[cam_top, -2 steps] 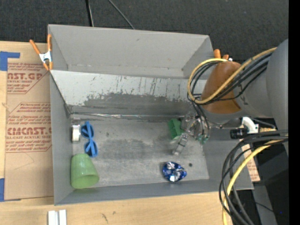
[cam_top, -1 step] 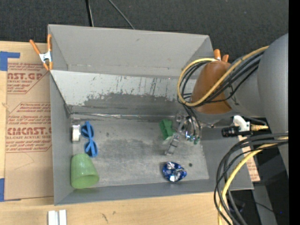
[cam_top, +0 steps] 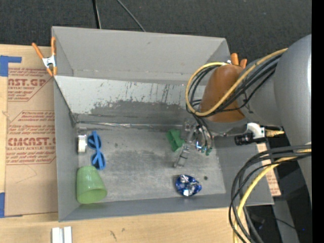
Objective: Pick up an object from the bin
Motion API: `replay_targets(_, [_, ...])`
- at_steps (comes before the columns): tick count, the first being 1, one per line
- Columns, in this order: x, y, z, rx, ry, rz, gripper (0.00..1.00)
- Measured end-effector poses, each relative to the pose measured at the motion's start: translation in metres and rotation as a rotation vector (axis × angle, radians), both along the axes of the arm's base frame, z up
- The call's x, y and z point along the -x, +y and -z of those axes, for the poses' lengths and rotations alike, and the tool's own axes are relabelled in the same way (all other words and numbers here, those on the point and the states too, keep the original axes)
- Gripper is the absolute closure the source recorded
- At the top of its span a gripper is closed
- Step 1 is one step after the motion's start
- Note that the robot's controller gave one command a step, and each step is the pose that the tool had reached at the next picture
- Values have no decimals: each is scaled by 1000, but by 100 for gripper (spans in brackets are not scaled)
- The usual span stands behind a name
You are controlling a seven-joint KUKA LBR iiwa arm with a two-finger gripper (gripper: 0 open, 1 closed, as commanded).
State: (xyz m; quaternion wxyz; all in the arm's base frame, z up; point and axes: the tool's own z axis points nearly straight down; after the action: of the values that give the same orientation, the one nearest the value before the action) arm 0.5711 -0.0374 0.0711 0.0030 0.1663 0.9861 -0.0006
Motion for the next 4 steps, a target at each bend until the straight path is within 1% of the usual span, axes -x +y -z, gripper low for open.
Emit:
replay_targets(1, [0, 0, 0, 0, 1, -1, 100])
replay_targets(2, [1, 1, 1, -1, 5, -1, 0])
replay_targets(3, [-17, 8, 1, 0, 4, -30, 0])
replay_targets(4, [42, -40, 2, 1, 8, 44, 0])
